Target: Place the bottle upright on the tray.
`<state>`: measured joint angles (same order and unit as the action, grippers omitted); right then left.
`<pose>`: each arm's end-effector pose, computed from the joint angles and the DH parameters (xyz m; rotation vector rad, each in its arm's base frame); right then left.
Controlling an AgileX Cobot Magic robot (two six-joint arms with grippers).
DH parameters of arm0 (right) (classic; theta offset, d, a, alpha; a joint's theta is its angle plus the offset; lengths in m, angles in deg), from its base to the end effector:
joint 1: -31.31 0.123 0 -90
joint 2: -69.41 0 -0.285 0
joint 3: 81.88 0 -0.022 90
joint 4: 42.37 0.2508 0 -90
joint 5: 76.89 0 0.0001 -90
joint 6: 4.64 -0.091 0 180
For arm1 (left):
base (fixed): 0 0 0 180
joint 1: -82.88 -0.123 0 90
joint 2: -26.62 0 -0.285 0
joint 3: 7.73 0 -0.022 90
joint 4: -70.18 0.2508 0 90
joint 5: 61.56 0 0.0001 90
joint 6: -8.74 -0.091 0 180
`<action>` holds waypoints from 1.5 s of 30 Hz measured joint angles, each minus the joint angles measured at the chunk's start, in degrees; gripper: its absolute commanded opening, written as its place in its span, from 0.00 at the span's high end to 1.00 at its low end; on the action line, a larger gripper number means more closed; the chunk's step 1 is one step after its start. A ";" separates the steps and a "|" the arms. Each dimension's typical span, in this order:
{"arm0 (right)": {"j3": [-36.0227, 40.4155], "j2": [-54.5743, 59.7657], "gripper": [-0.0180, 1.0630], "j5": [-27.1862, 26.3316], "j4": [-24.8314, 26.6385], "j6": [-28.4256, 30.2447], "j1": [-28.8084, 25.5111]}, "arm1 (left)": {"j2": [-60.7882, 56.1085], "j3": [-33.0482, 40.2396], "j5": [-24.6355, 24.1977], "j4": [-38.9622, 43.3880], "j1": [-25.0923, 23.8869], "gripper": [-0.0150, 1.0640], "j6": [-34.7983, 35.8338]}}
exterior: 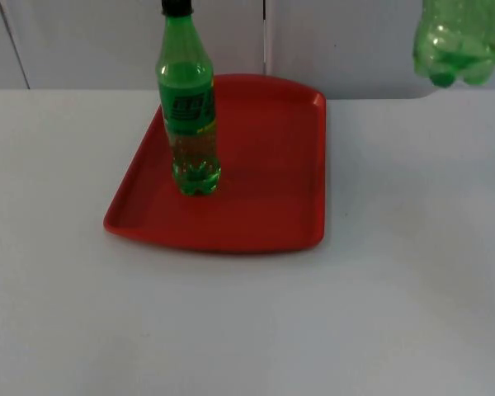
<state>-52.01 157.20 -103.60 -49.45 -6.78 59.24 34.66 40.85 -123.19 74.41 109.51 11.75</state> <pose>0.2735 0.1507 0.3090 -0.4850 1.5273 0.3665 -0.0017 0.0075 0.2762 0.4198 2.0266 -0.2305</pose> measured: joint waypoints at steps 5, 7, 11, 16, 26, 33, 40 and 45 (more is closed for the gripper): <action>0.00 0.11 0.98 -7.01 0.00 3.06 0.00 | 0.00 0.00 0.00 0.00 0.00 0.01 0.00; 0.00 0.35 0.98 -7.54 0.00 3.71 0.00 | 0.00 0.00 0.00 0.00 0.00 0.01 0.00; 0.00 3.50 0.98 -10.40 0.00 4.90 0.00 | 0.00 0.00 0.00 0.00 0.00 0.01 0.00; 0.00 10.71 0.98 -19.36 0.00 4.90 0.00 | 0.00 0.00 0.00 0.00 0.00 0.01 0.00; -10.46 30.89 0.98 -32.22 0.00 4.74 0.00 | 0.00 0.00 0.00 0.53 0.00 0.01 0.00; -24.86 44.17 0.98 -34.14 2.08 3.91 0.00 | 0.00 0.00 0.00 0.89 0.00 0.01 0.00; -38.36 54.38 0.98 -34.04 4.44 1.21 0.00 | 0.00 0.00 0.00 2.32 0.00 0.01 0.00; -46.50 60.79 0.98 -32.55 4.67 0.65 0.00 | 0.00 0.00 0.00 2.55 0.00 0.01 0.00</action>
<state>-98.51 217.99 -136.15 -44.78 -6.12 59.24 34.66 40.85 -123.19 76.96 109.51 11.75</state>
